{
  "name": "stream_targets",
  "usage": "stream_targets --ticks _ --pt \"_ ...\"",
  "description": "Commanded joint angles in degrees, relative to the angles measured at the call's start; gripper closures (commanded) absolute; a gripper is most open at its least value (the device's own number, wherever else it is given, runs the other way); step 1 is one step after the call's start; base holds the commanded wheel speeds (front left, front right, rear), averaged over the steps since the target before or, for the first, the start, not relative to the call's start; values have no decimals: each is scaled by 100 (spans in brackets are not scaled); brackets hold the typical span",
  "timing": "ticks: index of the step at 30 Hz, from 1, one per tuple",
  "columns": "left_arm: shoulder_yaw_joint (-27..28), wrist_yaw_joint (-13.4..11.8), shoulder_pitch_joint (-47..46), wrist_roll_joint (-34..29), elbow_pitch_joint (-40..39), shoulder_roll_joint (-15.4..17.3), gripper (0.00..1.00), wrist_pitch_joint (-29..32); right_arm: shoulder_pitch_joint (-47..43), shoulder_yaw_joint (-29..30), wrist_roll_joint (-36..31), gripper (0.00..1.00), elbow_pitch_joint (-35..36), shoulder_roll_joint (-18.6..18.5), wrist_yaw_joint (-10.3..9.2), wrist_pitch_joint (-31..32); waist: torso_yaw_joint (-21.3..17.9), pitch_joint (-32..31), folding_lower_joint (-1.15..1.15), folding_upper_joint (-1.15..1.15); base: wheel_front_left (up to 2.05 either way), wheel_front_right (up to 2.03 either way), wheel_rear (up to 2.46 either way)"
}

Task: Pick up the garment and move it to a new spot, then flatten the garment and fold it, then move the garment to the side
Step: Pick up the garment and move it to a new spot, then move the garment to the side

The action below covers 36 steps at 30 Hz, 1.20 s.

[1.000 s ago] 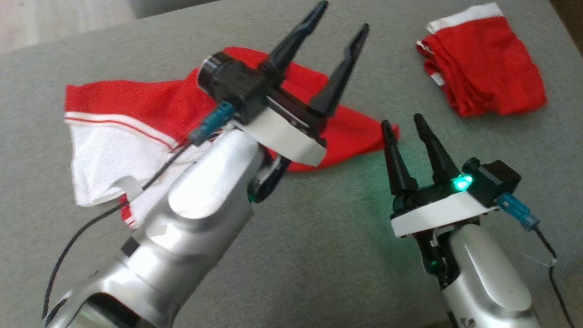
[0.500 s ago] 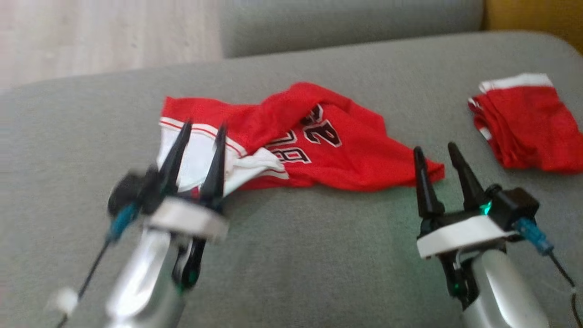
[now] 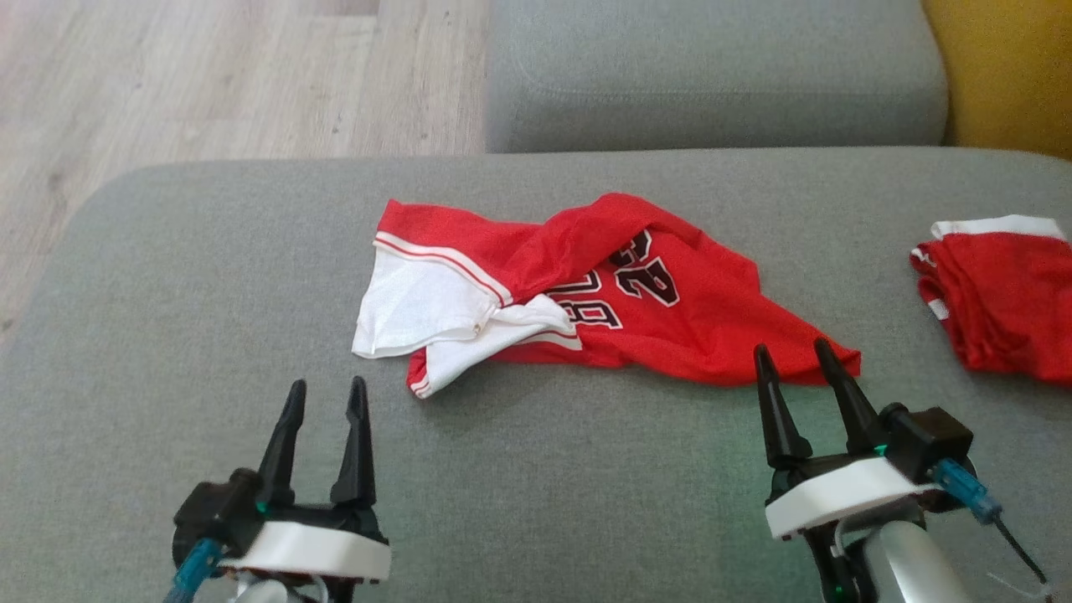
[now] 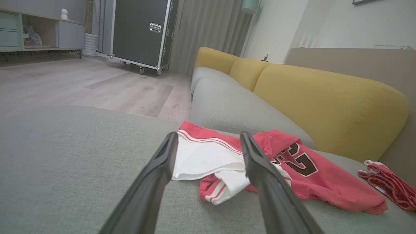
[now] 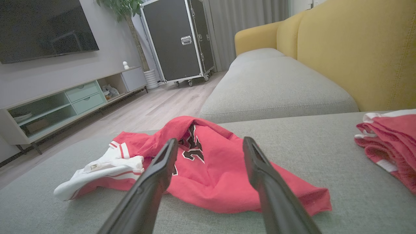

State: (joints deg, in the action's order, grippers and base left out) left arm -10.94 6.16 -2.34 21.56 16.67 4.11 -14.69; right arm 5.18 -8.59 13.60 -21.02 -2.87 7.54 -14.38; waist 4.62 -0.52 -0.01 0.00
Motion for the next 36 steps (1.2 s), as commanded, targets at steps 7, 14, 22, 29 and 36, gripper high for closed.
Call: stream_targets --ticks 7,14,22,29,36 --pt "236 98 -440 -215 -240 -90 0 -30 420 -213 -70 0 221 0 -5 -62 9 240 1 0 0 0 0" --pt "142 119 -599 -262 -209 -114 0 -30 831 -568 -260 0 198 0 -5 -62 173 454 1 0 0 0 0" --pt "-160 127 -862 -58 -132 -122 0 -30 2006 -1676 -503 0 -468 -229 -5 380 940 833 1 0 0 0 0" --pt "-543 90 -1076 292 -58 -123 0 -30 3111 -3318 43 0 -1423 -789 -5 1132 1698 1035 1 0 0 0 0" --pt "-775 -14 -1097 492 -61 -123 0 -30 3819 -4659 716 0 -2189 -1215 -5 1425 2112 1064 1 0 0 0 0"
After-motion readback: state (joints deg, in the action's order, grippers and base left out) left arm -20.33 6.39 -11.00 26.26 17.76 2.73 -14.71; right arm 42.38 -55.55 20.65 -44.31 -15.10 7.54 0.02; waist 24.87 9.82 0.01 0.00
